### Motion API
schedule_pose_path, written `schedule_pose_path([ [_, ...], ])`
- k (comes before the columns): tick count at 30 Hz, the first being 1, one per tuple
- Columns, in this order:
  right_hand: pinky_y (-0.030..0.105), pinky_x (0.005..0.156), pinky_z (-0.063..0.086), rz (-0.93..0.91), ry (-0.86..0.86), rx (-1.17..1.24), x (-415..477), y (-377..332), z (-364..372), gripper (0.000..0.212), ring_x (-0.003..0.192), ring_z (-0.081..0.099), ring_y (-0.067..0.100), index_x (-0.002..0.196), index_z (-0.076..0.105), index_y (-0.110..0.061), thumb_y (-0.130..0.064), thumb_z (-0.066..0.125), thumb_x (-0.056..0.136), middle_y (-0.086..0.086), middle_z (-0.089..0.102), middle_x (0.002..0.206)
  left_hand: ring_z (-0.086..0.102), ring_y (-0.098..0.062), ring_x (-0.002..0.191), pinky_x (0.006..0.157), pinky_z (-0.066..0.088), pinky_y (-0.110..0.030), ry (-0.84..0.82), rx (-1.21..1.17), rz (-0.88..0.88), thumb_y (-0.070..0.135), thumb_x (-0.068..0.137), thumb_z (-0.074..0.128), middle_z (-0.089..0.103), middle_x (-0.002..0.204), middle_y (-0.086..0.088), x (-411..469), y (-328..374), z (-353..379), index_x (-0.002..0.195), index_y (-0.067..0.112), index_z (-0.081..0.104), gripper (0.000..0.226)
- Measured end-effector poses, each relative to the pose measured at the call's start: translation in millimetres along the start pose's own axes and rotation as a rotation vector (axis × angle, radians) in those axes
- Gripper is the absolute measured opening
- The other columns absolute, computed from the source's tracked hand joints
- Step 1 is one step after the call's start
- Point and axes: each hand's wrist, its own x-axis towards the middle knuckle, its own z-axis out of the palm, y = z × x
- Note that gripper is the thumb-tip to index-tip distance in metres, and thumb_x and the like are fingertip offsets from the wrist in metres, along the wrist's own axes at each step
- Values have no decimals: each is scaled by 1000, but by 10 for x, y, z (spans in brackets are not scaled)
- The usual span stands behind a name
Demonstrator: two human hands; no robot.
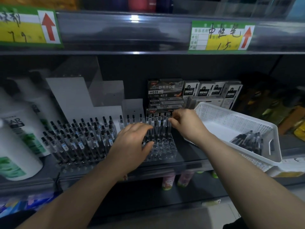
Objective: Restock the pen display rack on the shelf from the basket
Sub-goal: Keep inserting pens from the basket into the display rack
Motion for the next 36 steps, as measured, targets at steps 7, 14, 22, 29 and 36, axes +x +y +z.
schedule_pose_path([
  [7, 32, 67, 50, 64, -32, 16, -24, 12, 46, 16, 75, 63, 28, 78, 62, -6, -18, 61, 89, 12, 68, 79, 42, -11, 130, 112, 31, -31, -5, -3, -11, 39, 92, 58, 50, 139, 9, -20, -20, -13, 138, 24, 47, 49],
  [14, 30, 75, 51, 73, -39, 36, -89, -9, -27, 13, 86, 64, 23, 98, 67, -13, -20, 63, 88, 5, 71, 93, 40, -11, 132, 112, 30, -30, -31, 0, -50, 39, 94, 56, 47, 142, 9, -24, -55, -15, 140, 26, 44, 50],
  [22, 31, 88, 45, -17, -60, -144, -408, -45, -312, 44, 111, 57, 26, 131, 54, -15, -27, 61, 90, 8, 60, 125, 38, -9, 133, 112, 29, -31, -46, -39, -72, 39, 96, 52, 44, 144, 11, -12, 3, -61, 142, 29, 41, 48],
  [29, 24, 102, 34, 20, -81, -225, -809, 157, -657, 51, 130, 43, 19, 139, 46, -18, -31, 58, 91, 1, 48, 142, 41, -13, 131, 109, 31, -30, -14, -46, -29, 38, 96, 53, 47, 142, 9, 84, 227, -121, 140, 27, 44, 47],
  [36, 31, 105, 36, 190, -9, -261, -1150, 646, -1194, 54, 130, 45, 20, 141, 46, -19, -34, 59, 91, 1, 45, 146, 49, -16, 118, 100, 39, -30, -15, -97, 78, 35, 94, 57, 53, 134, 6, 395, 784, 29, 136, 24, 49, 44],
])
